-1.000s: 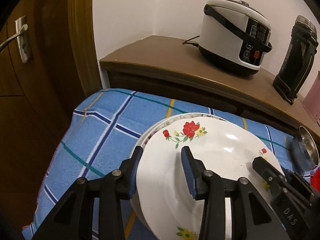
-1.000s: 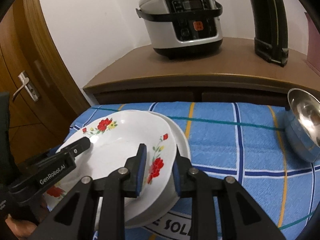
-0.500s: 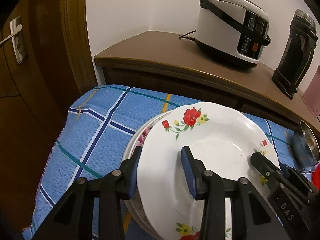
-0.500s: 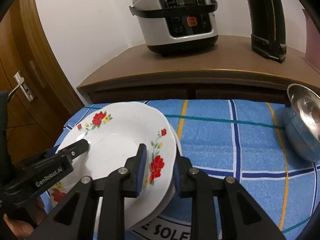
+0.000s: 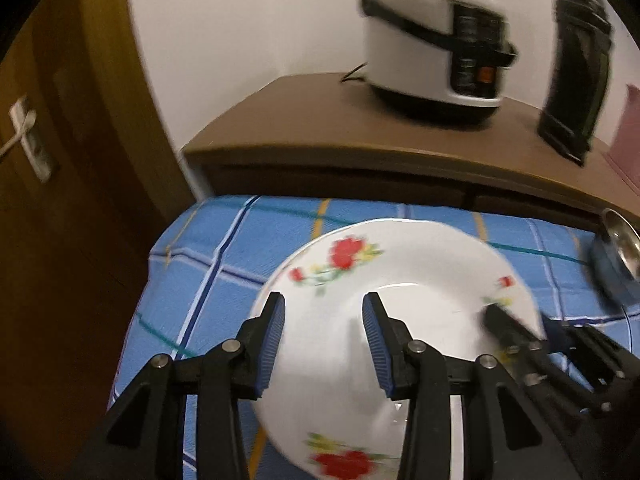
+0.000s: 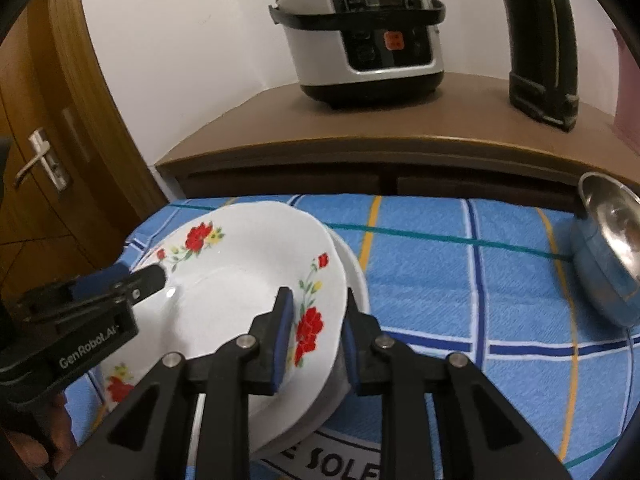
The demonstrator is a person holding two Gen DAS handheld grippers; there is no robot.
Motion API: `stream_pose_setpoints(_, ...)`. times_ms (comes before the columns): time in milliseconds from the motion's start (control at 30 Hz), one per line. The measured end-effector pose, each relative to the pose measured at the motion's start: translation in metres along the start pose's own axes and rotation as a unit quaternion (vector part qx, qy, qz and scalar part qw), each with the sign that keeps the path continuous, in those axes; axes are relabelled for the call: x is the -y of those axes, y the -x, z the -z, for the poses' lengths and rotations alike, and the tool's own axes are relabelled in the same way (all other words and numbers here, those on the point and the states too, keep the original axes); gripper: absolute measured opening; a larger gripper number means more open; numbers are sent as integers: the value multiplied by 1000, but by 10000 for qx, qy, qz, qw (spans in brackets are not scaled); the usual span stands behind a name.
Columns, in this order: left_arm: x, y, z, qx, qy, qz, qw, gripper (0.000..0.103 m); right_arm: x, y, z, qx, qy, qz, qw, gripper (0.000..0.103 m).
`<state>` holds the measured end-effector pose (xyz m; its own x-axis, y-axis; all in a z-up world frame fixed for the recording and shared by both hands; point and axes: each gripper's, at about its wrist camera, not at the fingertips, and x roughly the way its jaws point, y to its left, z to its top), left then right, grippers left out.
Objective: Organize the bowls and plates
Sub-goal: 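Lower the red-floral plate onto the stack and open the right gripper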
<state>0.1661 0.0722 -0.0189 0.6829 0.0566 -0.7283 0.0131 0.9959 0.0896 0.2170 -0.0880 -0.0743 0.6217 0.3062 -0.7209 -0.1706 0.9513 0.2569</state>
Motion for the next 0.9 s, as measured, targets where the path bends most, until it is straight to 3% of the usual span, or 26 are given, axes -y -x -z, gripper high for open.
stream_pose_setpoints(133, 1, 5, -3, 86, 0, -14, 10000, 43, 5, 0, -1, -21, -95, -104, 9999, 23)
stream_pose_setpoints(433, -45, 39, 1, 328, 851, 103, 9958, 44, 8, -16, -5, -282, -211, -536, 9979, 26)
stream_pose_setpoints(567, -62, 62, 10, 499, 1226, 14, 9912, 44, 18, 6, -4, 269, -412, -628, 9968, 27)
stream_pose_setpoints(633, -62, 67, 15, 500, 1251, -48, 9909, 44, 19, 21, -4, 601, -417, -612, 9954, 40)
stream_pose_setpoints(700, -58, 69, 20, 480, 1224, -12, 9913, 44, 20, 35, -1, 865, -412, -470, 9943, 46)
stream_pose_setpoints(900, -34, 71, 36, 406, 1142, 226, 9924, 44, 25, 61, 16, 1075, -365, -35, 9935, 46)
